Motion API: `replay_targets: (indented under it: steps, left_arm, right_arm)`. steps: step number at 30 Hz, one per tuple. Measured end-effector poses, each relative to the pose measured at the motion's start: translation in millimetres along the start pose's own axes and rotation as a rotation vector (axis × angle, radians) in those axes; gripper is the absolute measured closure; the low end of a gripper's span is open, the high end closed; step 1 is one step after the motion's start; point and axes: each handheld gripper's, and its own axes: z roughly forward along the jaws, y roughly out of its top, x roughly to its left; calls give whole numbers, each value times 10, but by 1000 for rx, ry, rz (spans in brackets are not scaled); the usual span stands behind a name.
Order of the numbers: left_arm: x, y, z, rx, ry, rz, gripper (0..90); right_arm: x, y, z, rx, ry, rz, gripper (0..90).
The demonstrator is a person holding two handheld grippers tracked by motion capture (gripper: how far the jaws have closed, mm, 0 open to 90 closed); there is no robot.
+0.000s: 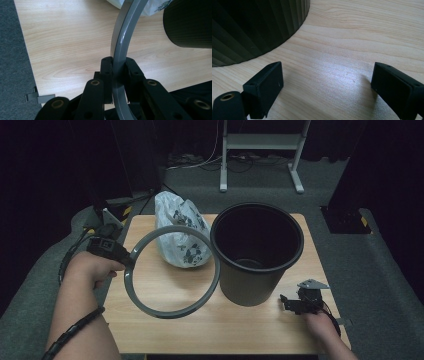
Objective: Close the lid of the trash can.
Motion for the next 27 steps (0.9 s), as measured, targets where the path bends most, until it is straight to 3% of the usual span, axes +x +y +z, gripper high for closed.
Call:
replay_targets:
  steps: [9,12,20,27]
  left_arm:
    - [84,-30,-100,-20,9,-11,785]
    - [110,-53,-122,-28,-6,-13,785]
    - [109,-59,-177,-41,-27,-9,785]
    - [91,-36,-239,-56,-18,-10,786]
  right_arm:
    - [0,0,0,0,0,0,105]
    - [0,0,0,0,1,0,105]
    - [1,-1,-1,0,0,1,106]
    - [1,-1,-1,1,0,0,105]
